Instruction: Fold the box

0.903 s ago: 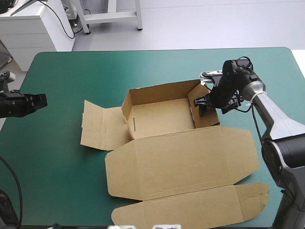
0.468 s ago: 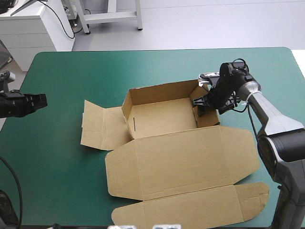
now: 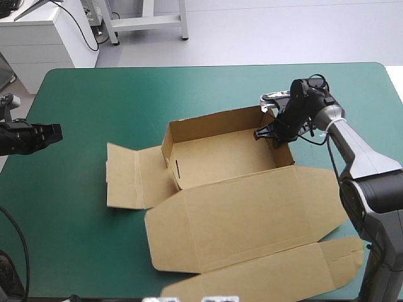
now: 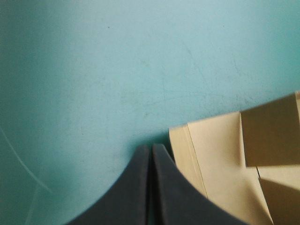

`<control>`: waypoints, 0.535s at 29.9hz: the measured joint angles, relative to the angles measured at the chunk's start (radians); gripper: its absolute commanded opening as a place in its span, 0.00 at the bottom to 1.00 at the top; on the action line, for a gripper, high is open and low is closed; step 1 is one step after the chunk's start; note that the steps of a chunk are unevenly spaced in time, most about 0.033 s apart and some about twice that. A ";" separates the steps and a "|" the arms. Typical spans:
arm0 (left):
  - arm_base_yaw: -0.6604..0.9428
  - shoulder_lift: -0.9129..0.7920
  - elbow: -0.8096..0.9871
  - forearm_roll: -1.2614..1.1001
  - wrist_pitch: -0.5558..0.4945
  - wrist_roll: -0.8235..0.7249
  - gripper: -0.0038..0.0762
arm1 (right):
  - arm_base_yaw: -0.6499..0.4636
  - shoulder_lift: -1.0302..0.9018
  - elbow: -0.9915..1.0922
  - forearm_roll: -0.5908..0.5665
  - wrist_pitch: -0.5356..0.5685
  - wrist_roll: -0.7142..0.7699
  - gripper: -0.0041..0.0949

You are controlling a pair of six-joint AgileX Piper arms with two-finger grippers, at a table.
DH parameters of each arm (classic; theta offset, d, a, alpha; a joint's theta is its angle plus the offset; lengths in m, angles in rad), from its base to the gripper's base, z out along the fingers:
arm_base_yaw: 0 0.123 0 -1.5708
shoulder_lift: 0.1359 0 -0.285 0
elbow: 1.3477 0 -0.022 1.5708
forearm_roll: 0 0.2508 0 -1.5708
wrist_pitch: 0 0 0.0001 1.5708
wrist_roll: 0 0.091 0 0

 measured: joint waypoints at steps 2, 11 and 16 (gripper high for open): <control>0.000 0.000 0.000 0.001 0.006 0.000 0.04 | 0.000 0.000 -0.009 -0.005 0.012 -0.019 0.02; -0.022 0.000 0.000 -0.002 0.053 0.000 0.04 | 0.001 0.007 -0.047 0.005 0.020 -0.088 0.02; -0.026 0.000 0.000 0.003 0.034 0.006 0.04 | 0.001 -0.042 -0.054 0.011 0.020 -0.098 0.02</control>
